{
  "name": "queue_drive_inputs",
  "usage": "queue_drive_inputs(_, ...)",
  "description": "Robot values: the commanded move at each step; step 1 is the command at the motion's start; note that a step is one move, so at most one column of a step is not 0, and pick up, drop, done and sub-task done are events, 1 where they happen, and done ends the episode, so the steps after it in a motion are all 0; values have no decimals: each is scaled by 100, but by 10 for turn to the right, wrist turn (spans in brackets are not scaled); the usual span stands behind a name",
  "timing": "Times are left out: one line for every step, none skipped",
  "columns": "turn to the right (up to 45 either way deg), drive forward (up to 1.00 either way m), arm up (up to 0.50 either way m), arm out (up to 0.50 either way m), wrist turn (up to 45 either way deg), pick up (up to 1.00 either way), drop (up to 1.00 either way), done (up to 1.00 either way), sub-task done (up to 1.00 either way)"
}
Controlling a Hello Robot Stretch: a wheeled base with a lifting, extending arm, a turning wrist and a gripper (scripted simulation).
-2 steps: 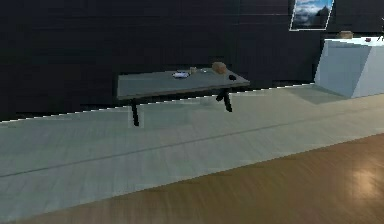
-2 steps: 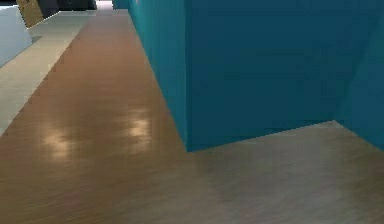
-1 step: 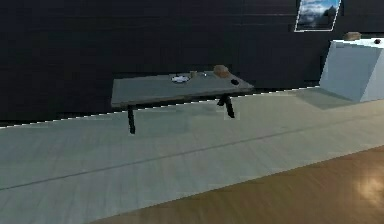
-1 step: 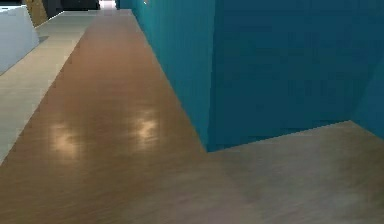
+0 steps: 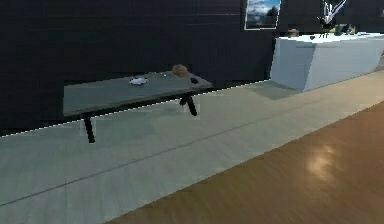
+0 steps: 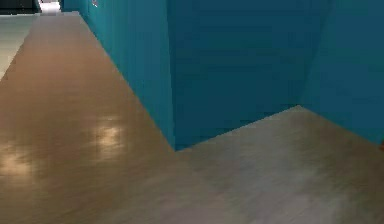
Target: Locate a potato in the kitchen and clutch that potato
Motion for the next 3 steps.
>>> queue_drive_inputs(0,100,0,0,0,0,0,0,0)
queue_drive_inputs(30,0,0,0,0,0,0,0,0)
queue_drive_inputs(0,75,0,0,0,0,0,0,0)
